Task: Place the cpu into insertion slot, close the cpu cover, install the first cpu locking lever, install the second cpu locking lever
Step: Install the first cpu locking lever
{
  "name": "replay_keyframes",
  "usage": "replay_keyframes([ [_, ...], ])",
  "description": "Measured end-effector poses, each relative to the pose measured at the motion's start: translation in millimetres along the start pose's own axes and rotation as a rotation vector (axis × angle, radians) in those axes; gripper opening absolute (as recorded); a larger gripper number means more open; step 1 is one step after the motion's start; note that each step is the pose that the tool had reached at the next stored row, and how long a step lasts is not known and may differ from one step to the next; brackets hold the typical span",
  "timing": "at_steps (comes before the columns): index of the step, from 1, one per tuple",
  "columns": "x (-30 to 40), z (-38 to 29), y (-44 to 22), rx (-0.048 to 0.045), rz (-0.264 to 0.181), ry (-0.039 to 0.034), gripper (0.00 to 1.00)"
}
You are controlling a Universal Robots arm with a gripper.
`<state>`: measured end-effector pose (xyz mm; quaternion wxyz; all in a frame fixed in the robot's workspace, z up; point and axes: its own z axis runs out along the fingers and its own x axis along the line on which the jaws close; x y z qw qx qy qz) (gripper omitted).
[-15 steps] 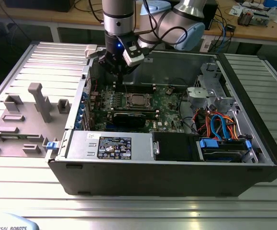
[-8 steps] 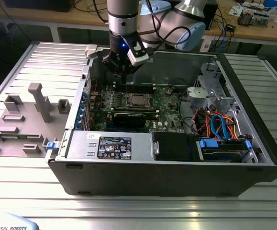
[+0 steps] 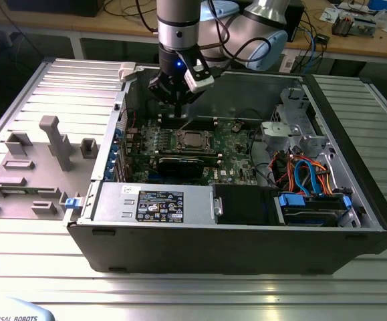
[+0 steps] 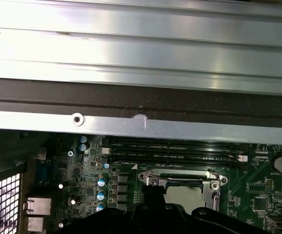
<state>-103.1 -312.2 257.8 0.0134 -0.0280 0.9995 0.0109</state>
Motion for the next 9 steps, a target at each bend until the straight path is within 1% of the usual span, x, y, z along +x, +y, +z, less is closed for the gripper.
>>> replay_keyframes([
  [3, -1.8, 0.4, -0.1, 0.0005, 0.000, 0.0002, 0.11],
  [9, -1.9, 0.5, -0.1, 0.0005, 0.000, 0.0002, 0.11],
])
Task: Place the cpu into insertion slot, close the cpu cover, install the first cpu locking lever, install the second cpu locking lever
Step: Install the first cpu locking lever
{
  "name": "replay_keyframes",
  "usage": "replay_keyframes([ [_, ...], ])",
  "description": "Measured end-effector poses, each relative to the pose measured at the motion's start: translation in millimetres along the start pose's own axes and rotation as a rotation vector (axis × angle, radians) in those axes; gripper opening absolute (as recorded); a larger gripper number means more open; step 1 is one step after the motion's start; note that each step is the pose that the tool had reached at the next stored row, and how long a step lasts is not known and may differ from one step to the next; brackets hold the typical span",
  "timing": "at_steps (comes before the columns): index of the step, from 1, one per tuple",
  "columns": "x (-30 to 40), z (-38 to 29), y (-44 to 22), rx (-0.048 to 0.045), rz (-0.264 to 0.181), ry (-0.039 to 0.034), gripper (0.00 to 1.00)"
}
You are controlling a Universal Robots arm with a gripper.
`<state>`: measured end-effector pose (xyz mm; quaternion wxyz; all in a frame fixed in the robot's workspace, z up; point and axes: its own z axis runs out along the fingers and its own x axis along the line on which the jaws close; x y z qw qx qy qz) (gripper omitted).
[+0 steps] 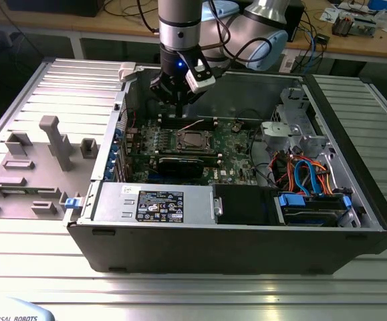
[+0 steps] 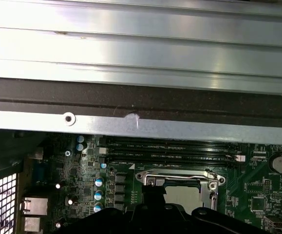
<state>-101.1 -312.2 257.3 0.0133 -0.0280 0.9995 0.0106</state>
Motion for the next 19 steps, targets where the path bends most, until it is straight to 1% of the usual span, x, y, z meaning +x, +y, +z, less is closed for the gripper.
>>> replay_keyframes([
  [6, 0.0, 0.1, 0.0, -0.0006, 0.000, -0.0001, 0.11],
  [7, -0.1, 0.2, 0.0, -0.0026, 0.000, -0.0004, 0.11],
  [8, -0.1, 0.2, -0.1, -0.0079, 0.000, -0.0007, 0.11],
  [9, 0.0, 0.2, -0.2, -0.0195, 0.001, -0.0011, 0.11],
  [10, 0.0, 0.2, -0.4, -0.0358, 0.001, -0.0022, 0.11],
  [11, 0.1, 0.2, -1.0, -0.0571, 0.002, -0.0032, 0.11],
  [12, 0.1, 0.5, -1.6, -0.0652, 0.002, -0.0038, 0.11],
  [15, -0.3, 1.8, -2.6, -0.0658, 0.002, -0.0039, 0.11],
  [19, -4.0, 5.9, -3.1, -0.0653, 0.012, -0.0043, 0.11],
])
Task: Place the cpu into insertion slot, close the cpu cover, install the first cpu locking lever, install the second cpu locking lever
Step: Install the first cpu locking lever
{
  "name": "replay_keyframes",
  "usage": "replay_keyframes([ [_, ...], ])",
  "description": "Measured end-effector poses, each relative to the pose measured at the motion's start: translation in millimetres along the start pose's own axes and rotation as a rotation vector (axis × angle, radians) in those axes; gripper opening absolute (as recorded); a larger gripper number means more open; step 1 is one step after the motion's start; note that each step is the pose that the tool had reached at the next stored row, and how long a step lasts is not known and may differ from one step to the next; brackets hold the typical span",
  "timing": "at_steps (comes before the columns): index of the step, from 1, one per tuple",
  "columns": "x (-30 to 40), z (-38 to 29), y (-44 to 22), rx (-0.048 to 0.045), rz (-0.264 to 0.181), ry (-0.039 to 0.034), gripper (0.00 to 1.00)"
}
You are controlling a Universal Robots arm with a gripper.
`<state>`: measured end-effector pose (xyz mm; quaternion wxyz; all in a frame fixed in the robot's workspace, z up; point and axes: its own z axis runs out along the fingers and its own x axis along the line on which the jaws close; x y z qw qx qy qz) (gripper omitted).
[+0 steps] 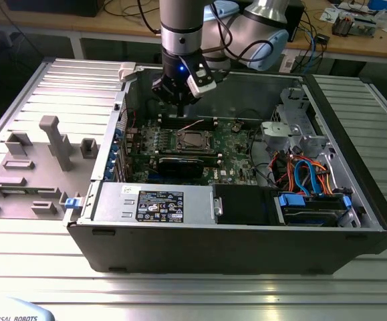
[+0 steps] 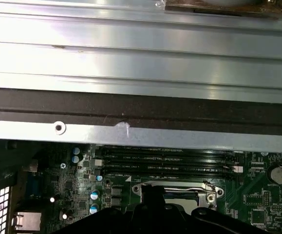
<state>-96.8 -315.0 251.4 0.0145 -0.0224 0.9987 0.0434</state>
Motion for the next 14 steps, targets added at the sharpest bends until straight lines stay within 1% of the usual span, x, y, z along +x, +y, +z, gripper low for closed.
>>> replay_keyframes([
  [1, -2.0, 1.9, -0.2, 0.0001, 0.005, -0.0003, 0.11],
  [4, -3.4, 5.2, -0.6, 0.0004, 0.009, -0.0007, 0.11],
  [8, -3.4, 6.4, -0.7, 0.0003, 0.009, -0.0008, 0.11],
  [14, -3.4, 6.4, -0.7, 0.0003, 0.009, -0.0008, 0.11],
])
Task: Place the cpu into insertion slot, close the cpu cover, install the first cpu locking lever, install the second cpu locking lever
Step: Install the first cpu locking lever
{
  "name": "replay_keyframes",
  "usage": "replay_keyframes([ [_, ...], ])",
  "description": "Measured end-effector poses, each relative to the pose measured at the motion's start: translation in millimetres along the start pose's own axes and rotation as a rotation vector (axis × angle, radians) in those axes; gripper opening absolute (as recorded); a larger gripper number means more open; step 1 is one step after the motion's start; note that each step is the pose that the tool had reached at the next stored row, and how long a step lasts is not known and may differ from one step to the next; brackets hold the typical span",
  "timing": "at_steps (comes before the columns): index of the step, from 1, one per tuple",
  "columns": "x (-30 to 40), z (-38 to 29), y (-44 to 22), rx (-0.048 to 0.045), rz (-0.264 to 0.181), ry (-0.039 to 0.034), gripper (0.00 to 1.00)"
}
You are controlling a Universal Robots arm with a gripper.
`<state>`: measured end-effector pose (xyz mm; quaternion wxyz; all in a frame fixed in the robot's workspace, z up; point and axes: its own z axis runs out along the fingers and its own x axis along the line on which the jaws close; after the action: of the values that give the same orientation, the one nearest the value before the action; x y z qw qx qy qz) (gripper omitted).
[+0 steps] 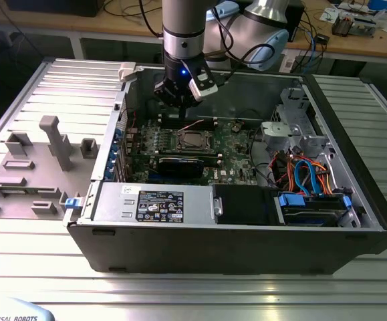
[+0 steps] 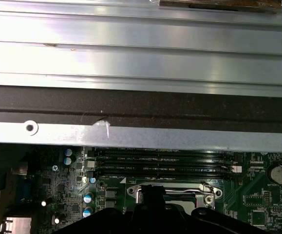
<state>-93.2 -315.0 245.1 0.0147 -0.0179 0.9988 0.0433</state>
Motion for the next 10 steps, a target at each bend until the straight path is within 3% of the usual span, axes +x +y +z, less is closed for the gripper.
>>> replay_keyframes([
  [5, -0.1, 0.1, 0.0, -0.0001, 0.000, -0.0001, 0.11],
  [10, -8.0, 1.7, -0.4, -0.0017, 0.000, -0.0001, 0.11],
])
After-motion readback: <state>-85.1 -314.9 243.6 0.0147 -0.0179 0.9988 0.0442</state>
